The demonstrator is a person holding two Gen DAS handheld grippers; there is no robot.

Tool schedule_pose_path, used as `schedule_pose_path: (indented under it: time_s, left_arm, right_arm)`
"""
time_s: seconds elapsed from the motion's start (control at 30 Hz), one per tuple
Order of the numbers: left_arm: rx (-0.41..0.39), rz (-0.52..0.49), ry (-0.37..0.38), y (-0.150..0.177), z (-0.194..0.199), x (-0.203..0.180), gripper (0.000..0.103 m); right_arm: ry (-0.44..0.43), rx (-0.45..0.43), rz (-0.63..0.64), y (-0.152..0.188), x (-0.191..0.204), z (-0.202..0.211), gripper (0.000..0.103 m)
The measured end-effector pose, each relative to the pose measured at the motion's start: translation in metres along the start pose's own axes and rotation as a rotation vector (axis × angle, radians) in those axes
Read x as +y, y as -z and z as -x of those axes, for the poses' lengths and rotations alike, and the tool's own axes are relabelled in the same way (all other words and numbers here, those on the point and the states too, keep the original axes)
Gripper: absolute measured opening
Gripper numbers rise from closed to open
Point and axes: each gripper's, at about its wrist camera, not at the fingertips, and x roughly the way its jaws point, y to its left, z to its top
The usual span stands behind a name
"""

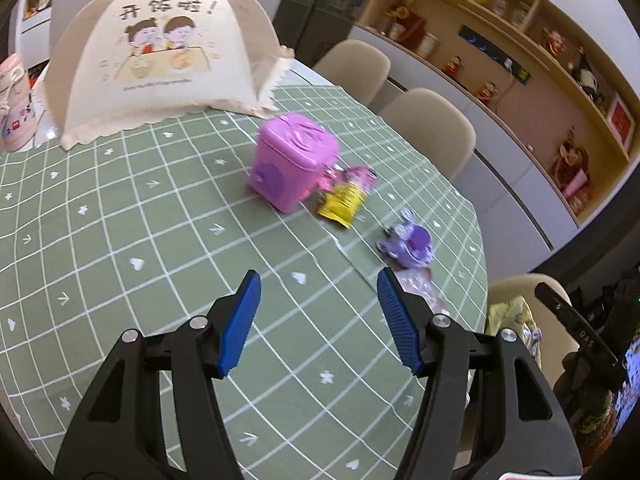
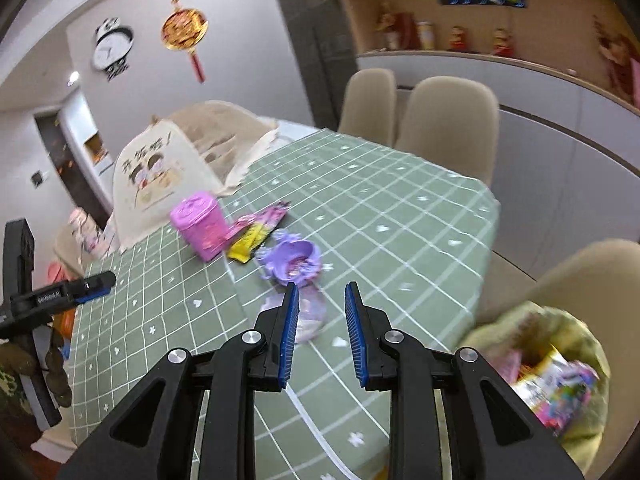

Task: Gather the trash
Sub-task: 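Move both tools back toward the purple toy on the table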

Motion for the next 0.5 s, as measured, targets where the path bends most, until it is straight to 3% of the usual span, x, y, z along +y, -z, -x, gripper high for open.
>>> schedule_pose_path:
  time_s: [0.27,0.5]
  left_arm:
    - [-0.004,-0.078,0.034,-0.018,-0.025,-0.007,0.057]
    - [0.040,-0.247,0.094,-0.042,-0.104,-0.045,0.057]
  right_arm:
    - [-0.017,0.111,0.064,-0.001,0.014,-0.053,0.024]
    - [0.018,0.119,0.034,-0.014,-0.001,-0.070,0.024]
